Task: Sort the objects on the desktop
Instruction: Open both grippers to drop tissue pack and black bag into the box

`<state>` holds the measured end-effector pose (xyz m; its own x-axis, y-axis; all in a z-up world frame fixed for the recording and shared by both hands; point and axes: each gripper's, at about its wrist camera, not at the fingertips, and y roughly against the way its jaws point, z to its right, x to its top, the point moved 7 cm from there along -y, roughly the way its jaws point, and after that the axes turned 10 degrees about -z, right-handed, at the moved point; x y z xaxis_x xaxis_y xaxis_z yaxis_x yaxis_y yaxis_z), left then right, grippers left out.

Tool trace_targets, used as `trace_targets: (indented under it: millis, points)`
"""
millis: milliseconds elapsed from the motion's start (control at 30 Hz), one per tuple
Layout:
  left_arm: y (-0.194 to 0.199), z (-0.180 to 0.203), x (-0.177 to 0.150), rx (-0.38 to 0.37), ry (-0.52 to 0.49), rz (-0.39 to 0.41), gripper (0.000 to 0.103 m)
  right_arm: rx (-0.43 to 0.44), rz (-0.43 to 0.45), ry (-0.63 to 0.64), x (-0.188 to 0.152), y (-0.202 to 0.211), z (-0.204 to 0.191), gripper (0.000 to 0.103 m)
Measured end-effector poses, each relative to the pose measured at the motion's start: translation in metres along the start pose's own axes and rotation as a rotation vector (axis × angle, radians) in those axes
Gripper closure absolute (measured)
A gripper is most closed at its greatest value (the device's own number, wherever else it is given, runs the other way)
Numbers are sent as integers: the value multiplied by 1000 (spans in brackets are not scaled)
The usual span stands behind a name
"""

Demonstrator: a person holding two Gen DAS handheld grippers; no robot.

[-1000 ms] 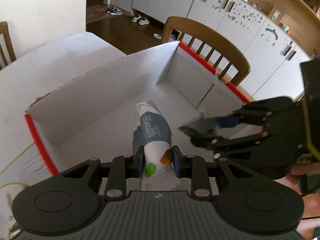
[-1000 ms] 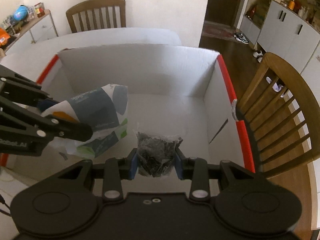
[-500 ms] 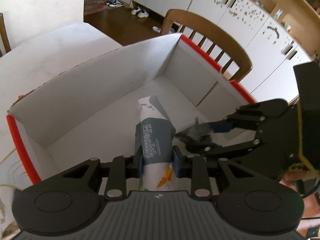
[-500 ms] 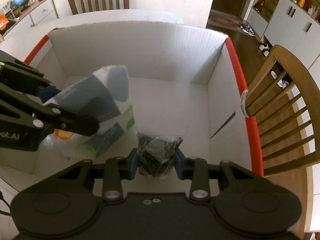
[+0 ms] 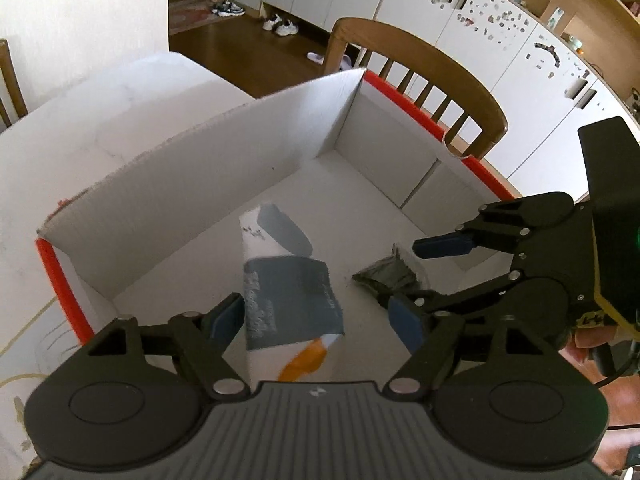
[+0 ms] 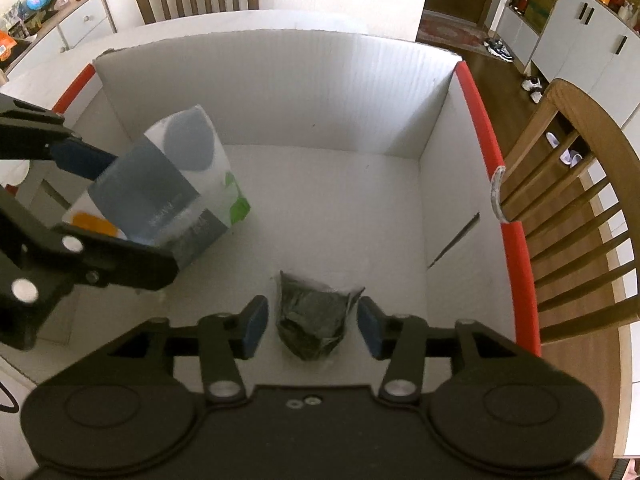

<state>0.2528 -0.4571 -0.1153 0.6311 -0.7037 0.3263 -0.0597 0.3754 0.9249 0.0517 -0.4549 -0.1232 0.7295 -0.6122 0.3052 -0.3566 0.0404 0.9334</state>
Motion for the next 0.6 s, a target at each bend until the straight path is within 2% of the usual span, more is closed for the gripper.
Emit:
trace_targets:
  millis: [67, 100, 600]
  points:
    - [5, -1, 0, 2, -1, 13, 24, 1, 11, -6, 0, 4, 0, 38]
    - [7, -1, 0, 2, -2, 19, 24, 2, 17, -5, -1, 7, 1, 37]
    - [51, -3, -16, 14, -39, 97, 22, 27, 90, 0, -2, 56, -8, 37]
